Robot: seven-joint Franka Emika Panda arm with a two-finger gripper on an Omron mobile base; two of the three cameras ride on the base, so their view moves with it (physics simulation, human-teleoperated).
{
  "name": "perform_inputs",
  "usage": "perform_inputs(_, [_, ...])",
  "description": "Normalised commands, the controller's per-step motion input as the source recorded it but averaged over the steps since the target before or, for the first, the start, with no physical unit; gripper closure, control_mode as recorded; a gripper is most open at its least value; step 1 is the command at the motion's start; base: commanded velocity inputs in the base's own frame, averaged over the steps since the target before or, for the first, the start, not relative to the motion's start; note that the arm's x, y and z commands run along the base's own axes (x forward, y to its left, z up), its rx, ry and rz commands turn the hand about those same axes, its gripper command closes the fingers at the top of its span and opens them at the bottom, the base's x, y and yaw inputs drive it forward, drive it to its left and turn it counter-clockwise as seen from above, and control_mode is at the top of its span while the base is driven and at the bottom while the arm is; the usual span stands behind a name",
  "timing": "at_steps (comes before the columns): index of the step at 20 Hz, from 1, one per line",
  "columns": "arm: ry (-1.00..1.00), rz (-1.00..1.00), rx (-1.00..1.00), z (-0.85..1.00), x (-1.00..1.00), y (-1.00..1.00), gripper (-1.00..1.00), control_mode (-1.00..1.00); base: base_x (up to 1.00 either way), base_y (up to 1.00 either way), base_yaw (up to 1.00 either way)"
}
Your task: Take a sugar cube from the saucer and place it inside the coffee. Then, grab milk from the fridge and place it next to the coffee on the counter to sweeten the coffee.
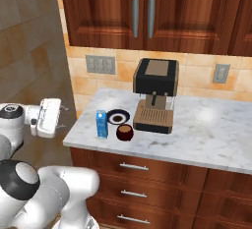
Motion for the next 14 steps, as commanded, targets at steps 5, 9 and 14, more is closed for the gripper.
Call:
perform_inputs(5, [-0.66,-0.01,-0.10,0.63,-1.00,-0.16,-1.00,-1.00,0.00,0.00,0.00])
perform_inputs(9, [-0.16,-0.06,-0.05,0.15,-0.14,-0.01,-1.00,-1.00,0.00,0.00,0.00])
perform_inputs(14, [-0.02,0.01,0.00,0.00,-0.02,0.00,-1.00,-1.00,0.00,0.00,0.00])
